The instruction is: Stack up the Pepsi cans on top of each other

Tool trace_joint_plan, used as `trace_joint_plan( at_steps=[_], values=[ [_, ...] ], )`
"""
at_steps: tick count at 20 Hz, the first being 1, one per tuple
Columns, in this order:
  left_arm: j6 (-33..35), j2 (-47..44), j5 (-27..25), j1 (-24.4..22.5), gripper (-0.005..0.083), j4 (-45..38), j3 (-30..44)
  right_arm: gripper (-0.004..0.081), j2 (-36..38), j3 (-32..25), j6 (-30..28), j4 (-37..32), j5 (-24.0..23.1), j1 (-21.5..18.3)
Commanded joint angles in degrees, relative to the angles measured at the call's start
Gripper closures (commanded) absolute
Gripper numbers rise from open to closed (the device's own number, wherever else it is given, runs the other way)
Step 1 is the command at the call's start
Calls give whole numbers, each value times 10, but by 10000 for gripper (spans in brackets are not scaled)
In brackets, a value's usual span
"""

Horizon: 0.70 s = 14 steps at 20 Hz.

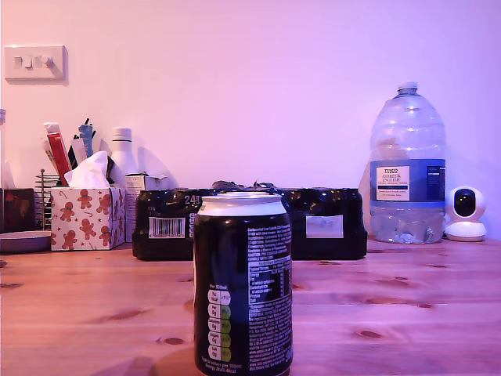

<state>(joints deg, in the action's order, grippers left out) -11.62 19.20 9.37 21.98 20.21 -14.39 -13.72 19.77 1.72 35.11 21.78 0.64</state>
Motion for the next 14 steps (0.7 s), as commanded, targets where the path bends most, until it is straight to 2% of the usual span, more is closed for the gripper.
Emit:
trace_joint_plan(
  at_steps=[1,10,14],
  values=[
    [-4,-1,7,-1,795,-100,4,783,-1,-6,4,-134,18,1],
    [-4,-1,7,-1,794,-100,5,783,-1,-6,4,-134,19,1],
    [-5,-1,21,-1,795,-109,5,783,-10,-6,20,-173,53,4]
  ],
)
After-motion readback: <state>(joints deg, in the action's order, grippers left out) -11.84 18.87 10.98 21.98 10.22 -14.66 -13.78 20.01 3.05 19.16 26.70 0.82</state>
